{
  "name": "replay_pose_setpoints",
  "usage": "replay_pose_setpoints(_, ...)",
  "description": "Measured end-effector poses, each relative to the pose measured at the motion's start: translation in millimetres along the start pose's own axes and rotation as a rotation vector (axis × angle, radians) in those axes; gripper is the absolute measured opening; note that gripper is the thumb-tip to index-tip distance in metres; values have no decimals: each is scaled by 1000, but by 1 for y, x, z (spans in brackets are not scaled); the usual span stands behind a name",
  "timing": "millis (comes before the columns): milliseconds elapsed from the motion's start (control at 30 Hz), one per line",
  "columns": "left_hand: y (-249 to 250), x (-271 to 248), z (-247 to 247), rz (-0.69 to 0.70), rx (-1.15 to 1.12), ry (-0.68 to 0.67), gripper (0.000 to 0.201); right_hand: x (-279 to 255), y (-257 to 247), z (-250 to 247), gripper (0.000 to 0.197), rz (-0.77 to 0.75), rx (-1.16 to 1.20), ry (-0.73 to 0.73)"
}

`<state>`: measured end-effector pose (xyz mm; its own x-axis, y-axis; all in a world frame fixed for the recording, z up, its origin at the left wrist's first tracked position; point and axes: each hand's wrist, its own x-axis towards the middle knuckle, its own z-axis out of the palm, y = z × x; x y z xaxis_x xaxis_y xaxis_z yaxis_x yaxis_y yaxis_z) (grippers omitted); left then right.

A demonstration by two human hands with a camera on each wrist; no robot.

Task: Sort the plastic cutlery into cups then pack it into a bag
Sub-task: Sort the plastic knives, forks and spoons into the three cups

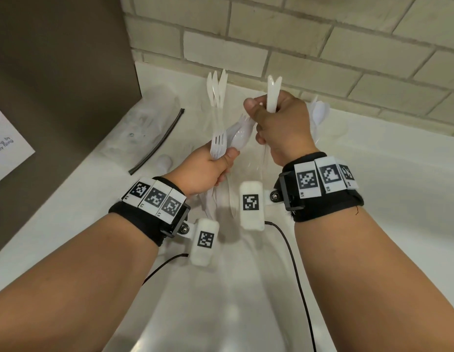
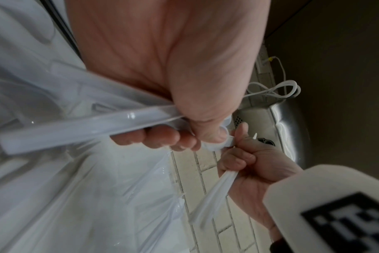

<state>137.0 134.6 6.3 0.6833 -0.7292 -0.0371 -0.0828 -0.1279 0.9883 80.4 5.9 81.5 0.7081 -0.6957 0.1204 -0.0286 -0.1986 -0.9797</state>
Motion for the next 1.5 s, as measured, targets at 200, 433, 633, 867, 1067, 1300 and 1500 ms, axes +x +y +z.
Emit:
replay_pose_setpoints(200, 7, -2, 1, 40, -18, 24, 32, -1, 1, 1, 11, 7, 43, -77)
replay_pose_setpoints(433, 1, -3, -3, 7, -17, -11, 30, 3, -12, -6, 12, 2, 131, 35)
replay_pose_setpoints(633, -2, -6, -12, -68, -245, 44, 27, 28, -41, -14, 16, -168, 165, 228)
replay_pose_setpoints(867, 11, 5, -40, -159, -386, 142, 31, 69, -49, 30, 5, -242, 358, 146)
replay_pose_setpoints(1067, 9, 13, -59, -181, -328, 230, 28, 109, -26, 77, 9, -294, 232, 196)
replay_pose_setpoints(1300, -2, 18, -71, -196, -356, 189, 30, 135, 16, 97, 11, -111, 152, 86)
replay_pose_setpoints(1500, -7, 20, -63, -196, -374, 168, 31, 138, 23, 90, 68, 37, -103, 3)
